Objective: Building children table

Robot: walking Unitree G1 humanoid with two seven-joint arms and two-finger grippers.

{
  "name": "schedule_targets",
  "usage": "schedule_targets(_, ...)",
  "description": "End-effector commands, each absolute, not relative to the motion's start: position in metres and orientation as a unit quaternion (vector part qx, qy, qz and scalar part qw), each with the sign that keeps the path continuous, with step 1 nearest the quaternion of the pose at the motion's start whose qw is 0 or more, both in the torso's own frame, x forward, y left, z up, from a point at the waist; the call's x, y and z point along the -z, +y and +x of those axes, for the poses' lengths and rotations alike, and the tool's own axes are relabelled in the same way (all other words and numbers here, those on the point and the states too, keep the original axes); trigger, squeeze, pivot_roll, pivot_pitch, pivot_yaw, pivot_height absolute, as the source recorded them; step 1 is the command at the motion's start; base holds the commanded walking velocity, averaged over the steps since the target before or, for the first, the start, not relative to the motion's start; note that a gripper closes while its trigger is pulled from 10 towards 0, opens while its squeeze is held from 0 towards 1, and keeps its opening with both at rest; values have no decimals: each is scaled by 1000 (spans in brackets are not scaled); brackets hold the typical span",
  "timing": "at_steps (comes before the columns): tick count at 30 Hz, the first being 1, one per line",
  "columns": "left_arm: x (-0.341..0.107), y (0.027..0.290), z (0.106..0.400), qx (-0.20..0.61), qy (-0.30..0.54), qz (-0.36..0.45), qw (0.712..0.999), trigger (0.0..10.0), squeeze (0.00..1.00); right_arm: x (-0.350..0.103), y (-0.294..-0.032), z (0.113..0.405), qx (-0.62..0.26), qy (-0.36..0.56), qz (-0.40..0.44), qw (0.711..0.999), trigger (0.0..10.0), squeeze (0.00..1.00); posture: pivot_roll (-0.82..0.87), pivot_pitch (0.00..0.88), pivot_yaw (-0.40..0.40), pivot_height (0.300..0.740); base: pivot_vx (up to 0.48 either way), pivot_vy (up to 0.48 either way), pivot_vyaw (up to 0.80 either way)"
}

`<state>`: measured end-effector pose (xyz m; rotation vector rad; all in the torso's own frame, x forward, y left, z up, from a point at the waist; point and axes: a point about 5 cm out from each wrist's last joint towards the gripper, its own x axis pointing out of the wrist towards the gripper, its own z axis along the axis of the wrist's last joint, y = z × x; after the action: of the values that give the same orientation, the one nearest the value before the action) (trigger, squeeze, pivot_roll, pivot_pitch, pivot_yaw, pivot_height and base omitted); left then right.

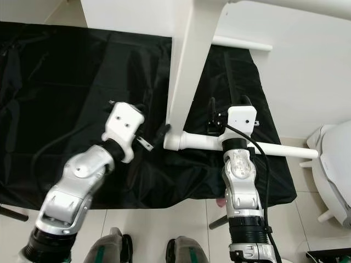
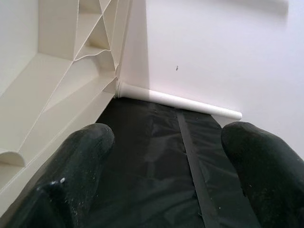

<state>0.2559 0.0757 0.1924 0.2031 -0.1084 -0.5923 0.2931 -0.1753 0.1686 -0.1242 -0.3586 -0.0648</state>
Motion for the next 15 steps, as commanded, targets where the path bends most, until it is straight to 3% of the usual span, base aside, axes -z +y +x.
schedule_targets(1,-192,78,255,266,-51,99,958,10000,0,-166,-178,295,39,-168,-60,983,10000,0,-19,71,-57,740,0,0,0)
schedule_targets(5,-203,98,267,163,-72,117,977,10000,0,-174,-177,309,46,-175,-55,982,10000,0,0,73,-71,740,0,0,0)
schedule_targets(15,-214,89,301,98,-65,72,990,10000,0,-191,-168,331,60,-181,-22,981,10000,0,2,139,-67,740,0,0,0)
